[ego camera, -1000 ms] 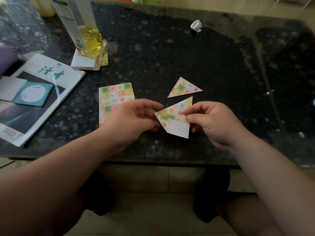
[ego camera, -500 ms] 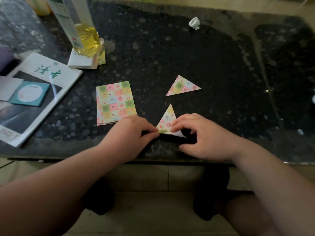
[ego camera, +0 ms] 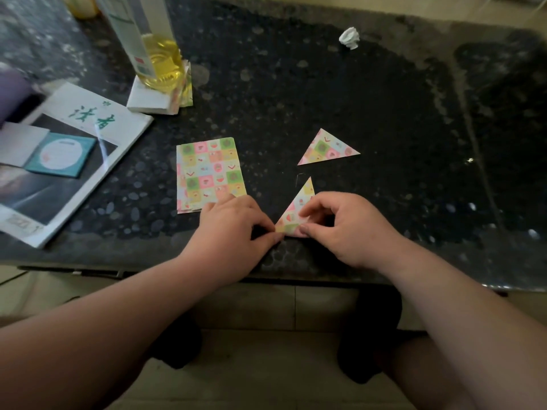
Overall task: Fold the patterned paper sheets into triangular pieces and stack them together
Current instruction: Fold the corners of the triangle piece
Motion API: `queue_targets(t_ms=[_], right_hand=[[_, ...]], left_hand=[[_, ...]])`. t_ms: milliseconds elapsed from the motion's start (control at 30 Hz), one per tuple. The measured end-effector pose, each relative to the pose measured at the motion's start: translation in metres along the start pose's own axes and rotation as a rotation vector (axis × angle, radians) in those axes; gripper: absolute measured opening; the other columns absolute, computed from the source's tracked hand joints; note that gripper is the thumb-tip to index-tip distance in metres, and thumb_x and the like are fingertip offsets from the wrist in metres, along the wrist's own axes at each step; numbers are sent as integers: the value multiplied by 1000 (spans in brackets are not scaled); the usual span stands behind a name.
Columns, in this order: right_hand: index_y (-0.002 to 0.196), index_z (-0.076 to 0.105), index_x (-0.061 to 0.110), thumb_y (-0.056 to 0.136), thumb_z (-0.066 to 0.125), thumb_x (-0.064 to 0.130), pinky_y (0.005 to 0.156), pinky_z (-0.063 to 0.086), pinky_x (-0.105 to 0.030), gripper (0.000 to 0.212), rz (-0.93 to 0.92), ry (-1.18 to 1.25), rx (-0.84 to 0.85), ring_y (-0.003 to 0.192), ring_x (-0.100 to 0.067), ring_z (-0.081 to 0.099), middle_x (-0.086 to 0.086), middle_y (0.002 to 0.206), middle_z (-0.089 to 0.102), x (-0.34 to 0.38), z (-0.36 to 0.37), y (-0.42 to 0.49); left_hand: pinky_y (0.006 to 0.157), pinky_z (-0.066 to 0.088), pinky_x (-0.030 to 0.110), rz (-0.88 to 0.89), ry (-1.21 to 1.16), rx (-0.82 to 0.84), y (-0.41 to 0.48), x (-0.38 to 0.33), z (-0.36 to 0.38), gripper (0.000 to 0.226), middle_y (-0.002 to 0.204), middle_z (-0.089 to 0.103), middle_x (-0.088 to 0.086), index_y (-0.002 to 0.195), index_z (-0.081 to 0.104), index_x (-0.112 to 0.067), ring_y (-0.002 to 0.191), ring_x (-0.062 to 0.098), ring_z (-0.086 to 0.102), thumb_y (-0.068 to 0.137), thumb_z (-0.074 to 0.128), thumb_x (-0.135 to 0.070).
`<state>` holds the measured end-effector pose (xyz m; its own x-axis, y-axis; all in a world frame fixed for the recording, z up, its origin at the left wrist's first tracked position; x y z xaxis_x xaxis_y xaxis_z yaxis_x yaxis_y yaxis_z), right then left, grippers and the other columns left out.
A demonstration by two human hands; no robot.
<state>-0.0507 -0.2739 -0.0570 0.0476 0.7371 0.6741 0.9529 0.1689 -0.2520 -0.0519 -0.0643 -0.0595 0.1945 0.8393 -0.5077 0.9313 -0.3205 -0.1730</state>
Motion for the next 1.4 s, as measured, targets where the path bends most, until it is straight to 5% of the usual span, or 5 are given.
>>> queue_targets(t_ms=[467,600,767,933,1400], right_hand=[[109,63,36,86,82,15,84,55,-27,37,52,209,-44,80,-10,71,10,80,76,1,-9,13],[109,65,33,83,85,19,68,46,-8,35,119,188,-98,74,2,67,10,77,75,1,-5,17],[110,67,29,84,83,17,61,42,-4,33,138,146,-149,68,4,63,6,77,71,3,2,21],[109,64,32,87,81,22,64,42,-7,30,149,60,-164,80,0,64,13,89,68,8,5,17],[106,67,29,88,80,24,73,52,-19,22,215,60,-196,86,-4,65,12,94,68,10,6,18]], left_hand=[[93,24,34,-65,24,31,9,-5,5,14,105,50,-17,89,57,-41,107,12,42,103,53,-42],[99,31,35,-45,49,22,5,-12,-2,9,110,51,-14,100,57,-38,109,13,45,102,52,-45],[116,38,45,257,286,70,-36,-37,14,73,152,44,8,149,45,-11,137,29,42,92,57,-54],[123,-18,47,275,440,316,-60,-48,31,94,161,-32,16,148,-26,-3,149,32,-34,102,23,-68],[127,-7,49,215,412,306,-44,-44,39,92,164,-27,21,159,-16,-6,152,34,-28,102,24,-67]])
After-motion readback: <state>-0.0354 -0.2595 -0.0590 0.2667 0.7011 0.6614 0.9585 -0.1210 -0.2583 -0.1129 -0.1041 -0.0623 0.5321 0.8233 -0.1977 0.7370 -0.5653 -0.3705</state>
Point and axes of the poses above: each hand's wrist, its own y-axis towards the middle knuckle, its own z-axis out of the palm, x = y × z, the point moved 1 cm from there along y, towards the middle knuckle
